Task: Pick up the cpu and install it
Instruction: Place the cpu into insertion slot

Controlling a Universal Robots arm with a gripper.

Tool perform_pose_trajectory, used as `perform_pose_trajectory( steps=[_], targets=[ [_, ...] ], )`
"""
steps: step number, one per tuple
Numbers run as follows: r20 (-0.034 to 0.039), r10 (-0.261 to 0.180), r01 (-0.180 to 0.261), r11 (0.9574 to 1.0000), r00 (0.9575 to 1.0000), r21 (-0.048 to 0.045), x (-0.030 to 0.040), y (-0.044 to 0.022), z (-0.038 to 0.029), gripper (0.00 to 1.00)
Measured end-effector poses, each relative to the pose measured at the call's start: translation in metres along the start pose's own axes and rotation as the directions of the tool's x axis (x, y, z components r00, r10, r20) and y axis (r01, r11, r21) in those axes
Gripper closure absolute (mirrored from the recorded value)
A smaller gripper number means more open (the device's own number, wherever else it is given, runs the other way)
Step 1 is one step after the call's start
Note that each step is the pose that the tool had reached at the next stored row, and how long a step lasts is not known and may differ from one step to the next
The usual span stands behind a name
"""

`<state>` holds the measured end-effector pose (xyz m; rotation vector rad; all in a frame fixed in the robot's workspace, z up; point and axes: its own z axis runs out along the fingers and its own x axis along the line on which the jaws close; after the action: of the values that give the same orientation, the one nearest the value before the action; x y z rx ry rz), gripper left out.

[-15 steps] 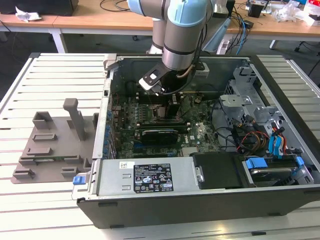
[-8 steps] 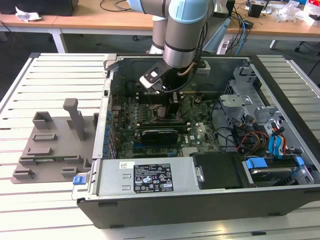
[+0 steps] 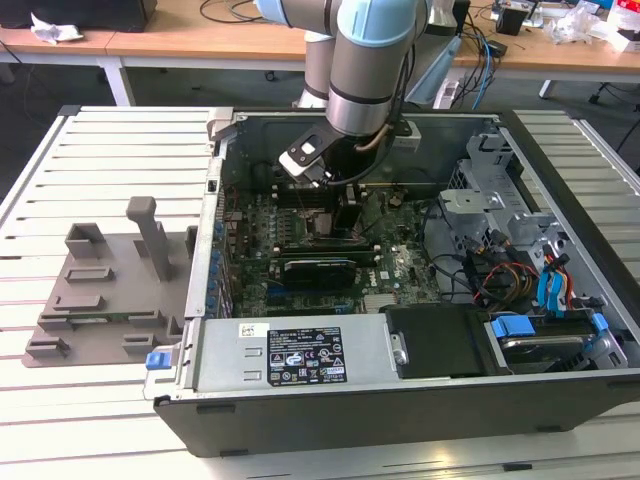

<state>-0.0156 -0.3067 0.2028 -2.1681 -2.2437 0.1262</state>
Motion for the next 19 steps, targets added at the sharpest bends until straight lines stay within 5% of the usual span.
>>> perform_pose_trajectory(
  steps=[3,8,19],
  targets=[
    [-0.001,-0.005,0.005,1.0,1.0,-0.0003,-0.0001,-0.0003,-0.0002,0.39],
    [-0.0171,-0.01,0.01,1.0,0.9998,-0.0013,-0.0012,-0.0011,0.0028,0.39],
    [-0.0173,0.001,-0.001,1.0,0.9998,-0.0006,-0.0022,-0.0012,0.0006,0.47]
  ],
)
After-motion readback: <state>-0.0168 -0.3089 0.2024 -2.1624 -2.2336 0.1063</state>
